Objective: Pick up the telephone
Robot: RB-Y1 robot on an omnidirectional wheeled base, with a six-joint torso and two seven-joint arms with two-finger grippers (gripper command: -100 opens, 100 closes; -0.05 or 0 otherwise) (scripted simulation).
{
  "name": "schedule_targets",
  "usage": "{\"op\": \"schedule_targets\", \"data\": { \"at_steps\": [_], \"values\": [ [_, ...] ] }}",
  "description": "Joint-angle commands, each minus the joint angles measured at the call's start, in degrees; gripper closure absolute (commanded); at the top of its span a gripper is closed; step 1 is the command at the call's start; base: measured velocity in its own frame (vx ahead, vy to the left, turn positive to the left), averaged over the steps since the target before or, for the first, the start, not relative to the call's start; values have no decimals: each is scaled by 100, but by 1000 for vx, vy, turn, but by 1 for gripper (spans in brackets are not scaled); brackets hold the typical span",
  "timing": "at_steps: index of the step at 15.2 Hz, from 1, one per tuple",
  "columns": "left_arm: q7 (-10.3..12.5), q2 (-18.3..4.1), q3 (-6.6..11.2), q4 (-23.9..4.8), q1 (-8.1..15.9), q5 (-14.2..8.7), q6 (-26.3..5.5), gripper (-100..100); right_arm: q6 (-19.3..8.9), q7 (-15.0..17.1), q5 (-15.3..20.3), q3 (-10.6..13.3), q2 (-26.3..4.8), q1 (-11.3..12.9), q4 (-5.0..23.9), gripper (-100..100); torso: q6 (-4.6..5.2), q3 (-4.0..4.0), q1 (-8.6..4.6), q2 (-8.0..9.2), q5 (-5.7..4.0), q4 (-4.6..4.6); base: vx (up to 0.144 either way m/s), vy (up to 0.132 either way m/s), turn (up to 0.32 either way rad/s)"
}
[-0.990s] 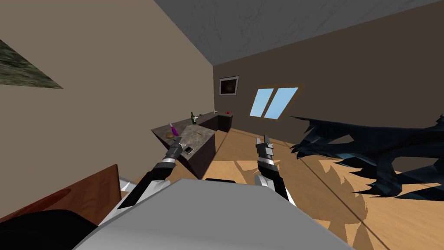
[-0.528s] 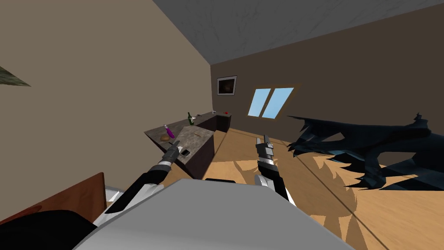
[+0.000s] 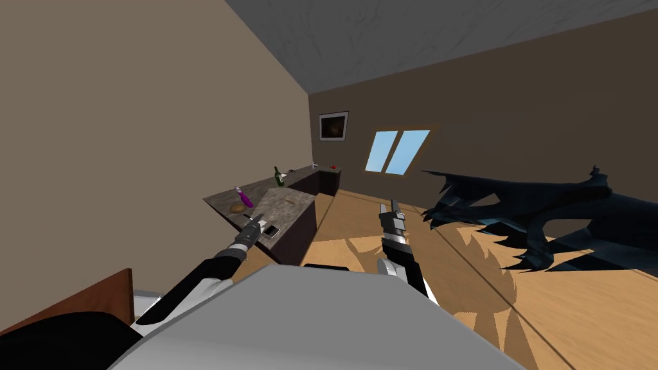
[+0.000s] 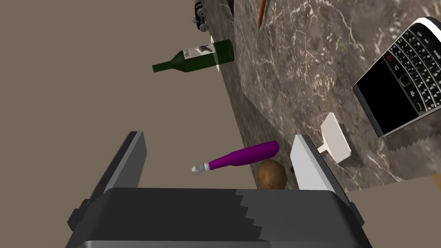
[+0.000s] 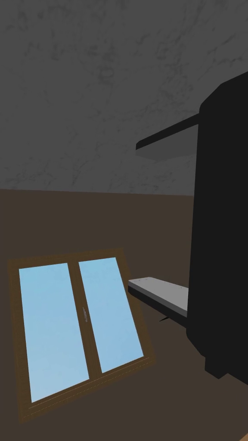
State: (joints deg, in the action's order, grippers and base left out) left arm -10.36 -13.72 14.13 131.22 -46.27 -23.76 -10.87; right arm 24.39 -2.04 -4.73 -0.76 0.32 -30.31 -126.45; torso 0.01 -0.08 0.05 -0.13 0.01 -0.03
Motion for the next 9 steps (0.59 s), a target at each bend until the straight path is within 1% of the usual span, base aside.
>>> {"op": "schedule_targets", "data": {
  "at_steps": [1, 2, 3, 4, 6, 7, 9],
  "values": [
    [-17, -45, 112, 22, -92, -130, -286, -100, 0, 0, 0, 0, 0, 0, 0, 0, 0, 0, 0, 0, 0, 0, 47, 21, -107],
    [-17, -45, 112, 22, -92, -130, -389, -100, 0, 0, 0, 0, 0, 0, 0, 0, -1, -2, 1, -3, 0, -1, 41, 21, -37],
    [-17, -45, 112, 22, -92, -130, -389, -100, 0, 0, 0, 0, 0, -1, 0, 0, -1, -2, 1, -4, 1, -1, 22, 14, -1],
    [-55, -79, 254, 52, -231, -297, -588, -100, 0, 0, 0, 0, 0, -1, 0, 0, -1, -1, 0, -1, 1, 0, 33, 14, -91],
    [-55, -79, 254, 52, -231, -297, -786, -100, 0, 0, 0, 0, 0, 0, 0, 0, 0, -2, 1, -3, 0, -1, 37, 20, -84],
    [-93, -113, 397, 81, -370, -464, -961, -100, 0, 0, 0, 0, 0, 0, 0, 0, -1, -1, 0, -2, 1, -1, 47, 16, -105],
    [-93, -113, 397, 81, -370, -464, -1177, -100, 0, 0, 0, 0, 0, 0, 0, 0, 0, -4, 2, -6, 0, -1, 42, 22, -79]
  ]
}}
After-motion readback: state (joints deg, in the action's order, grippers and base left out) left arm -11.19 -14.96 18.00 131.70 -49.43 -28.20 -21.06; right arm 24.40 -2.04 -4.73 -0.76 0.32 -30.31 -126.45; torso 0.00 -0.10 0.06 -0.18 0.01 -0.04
